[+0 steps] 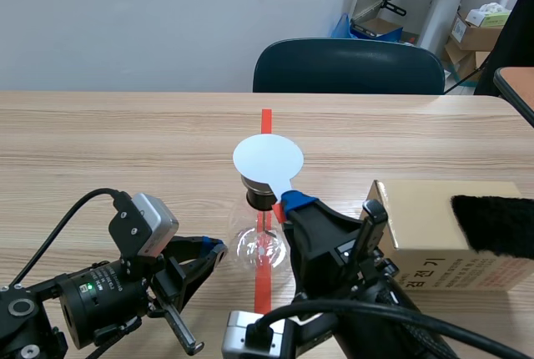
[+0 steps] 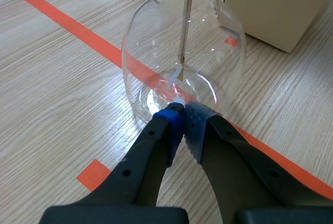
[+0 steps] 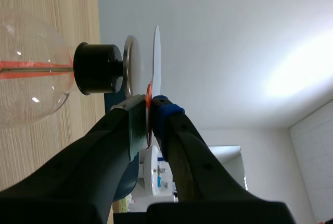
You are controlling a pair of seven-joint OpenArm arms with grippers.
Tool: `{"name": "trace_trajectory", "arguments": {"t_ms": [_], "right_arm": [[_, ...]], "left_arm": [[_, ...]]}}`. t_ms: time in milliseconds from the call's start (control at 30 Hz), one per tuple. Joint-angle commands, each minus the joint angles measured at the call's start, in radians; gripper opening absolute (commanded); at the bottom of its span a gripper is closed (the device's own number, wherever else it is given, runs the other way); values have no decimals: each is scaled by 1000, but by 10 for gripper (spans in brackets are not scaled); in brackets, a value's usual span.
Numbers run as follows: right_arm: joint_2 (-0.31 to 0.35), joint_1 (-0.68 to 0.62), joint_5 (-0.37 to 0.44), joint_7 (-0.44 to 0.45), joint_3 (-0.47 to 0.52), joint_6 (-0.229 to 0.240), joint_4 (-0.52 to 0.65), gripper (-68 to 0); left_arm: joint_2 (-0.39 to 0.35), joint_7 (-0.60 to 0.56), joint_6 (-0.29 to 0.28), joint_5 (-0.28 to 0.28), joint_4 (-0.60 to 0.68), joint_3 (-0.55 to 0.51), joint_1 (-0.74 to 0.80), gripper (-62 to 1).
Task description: Do the electroscope experiment
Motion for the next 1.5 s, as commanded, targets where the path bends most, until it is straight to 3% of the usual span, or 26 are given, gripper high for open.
{"name": "trace_trajectory", "arguments": {"t_ms": [0,333,467,1067,1467], "right_arm": [[11,12,0,1,7,-12,18,-665],[11,12,0,13,7,-12,18,-665],[11,12,0,-21,7,-12,18,-665],[11,12,0,-397,7,-12,18,-665],[11,12,0,-553,7,-12,18,-665]], "left_arm": [[2,-15,-2,-7,11,2,-6,-567],[2,-15,-2,-7,11,2,-6,-567],[2,-15,-2,-7,11,2,-6,-567],[2,-15,-2,-7,11,2,-6,-567],[2,-15,-2,-7,11,2,-6,-567]]}}
